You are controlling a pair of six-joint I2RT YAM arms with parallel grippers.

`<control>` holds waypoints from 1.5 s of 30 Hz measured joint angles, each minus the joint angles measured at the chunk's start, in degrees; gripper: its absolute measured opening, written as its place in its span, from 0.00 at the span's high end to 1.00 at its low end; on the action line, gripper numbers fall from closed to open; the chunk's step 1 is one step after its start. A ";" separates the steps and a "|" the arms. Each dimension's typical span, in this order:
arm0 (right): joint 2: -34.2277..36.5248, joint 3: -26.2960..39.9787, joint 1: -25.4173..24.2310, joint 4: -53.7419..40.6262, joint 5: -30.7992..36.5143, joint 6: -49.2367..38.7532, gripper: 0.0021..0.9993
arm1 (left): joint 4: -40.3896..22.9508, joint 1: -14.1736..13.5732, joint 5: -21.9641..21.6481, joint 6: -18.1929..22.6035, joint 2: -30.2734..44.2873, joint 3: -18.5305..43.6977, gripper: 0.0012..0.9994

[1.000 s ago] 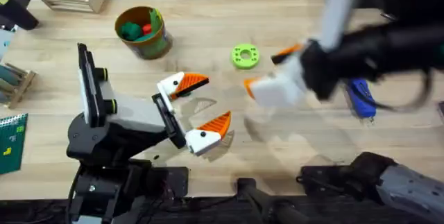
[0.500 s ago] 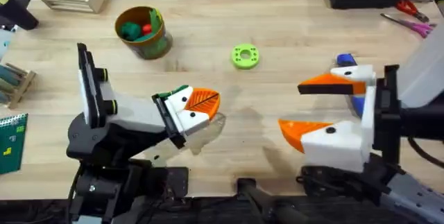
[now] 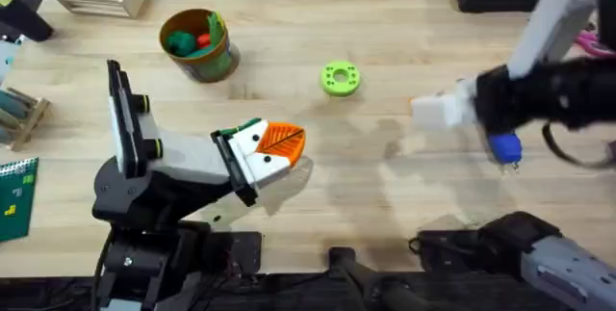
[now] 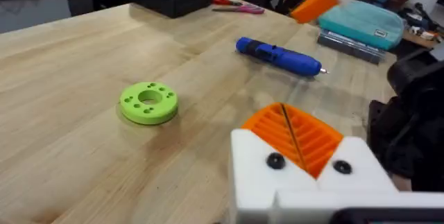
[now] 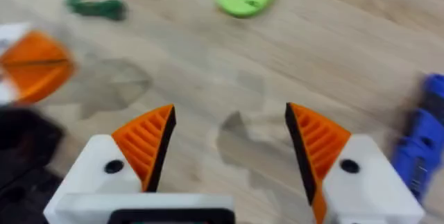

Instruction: Pick up the gripper from the table and insert it into the empty holder that is missing its gripper. Then pick up a screw, insert it into the mounting hole, and use the screwdriver to tighten it. Finally, clean up the table by picking up the vegetable and placing it into the bucket.

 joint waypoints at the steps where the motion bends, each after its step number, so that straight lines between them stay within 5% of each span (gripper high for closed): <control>1: 1.73 0.00 -2.80 0.16 0.53 -1.23 0.05 | -0.02 0.00 0.00 0.00 0.00 0.00 1.00; 8: 14.97 -0.01 -22.43 2.46 2.51 -13.65 0.05 | -0.01 0.00 -0.01 0.00 0.00 0.00 1.00; 14: 23.58 -0.02 -33.90 7.45 3.03 -20.35 0.03 | -0.05 0.00 0.00 0.00 0.01 0.00 1.00; 20: 31.64 -0.02 -38.51 8.75 3.07 -28.07 0.02 | -0.28 0.00 0.02 0.00 0.02 0.00 1.00; 31: 41.87 -0.02 -39.58 15.37 3.47 -33.51 0.02 | -0.26 0.00 0.02 0.02 0.00 0.00 1.00; 37: 43.91 -0.02 -39.58 17.37 3.64 -33.78 0.35 | -0.27 0.00 0.02 0.00 0.00 0.00 1.00; 42: 43.91 -0.02 -39.59 19.00 3.94 -34.27 0.90 | -0.28 0.00 0.02 0.01 0.00 0.00 1.00; 45: 43.91 -0.02 -39.60 18.97 3.86 -34.16 0.97 | -0.28 0.00 0.02 0.01 0.00 0.00 1.00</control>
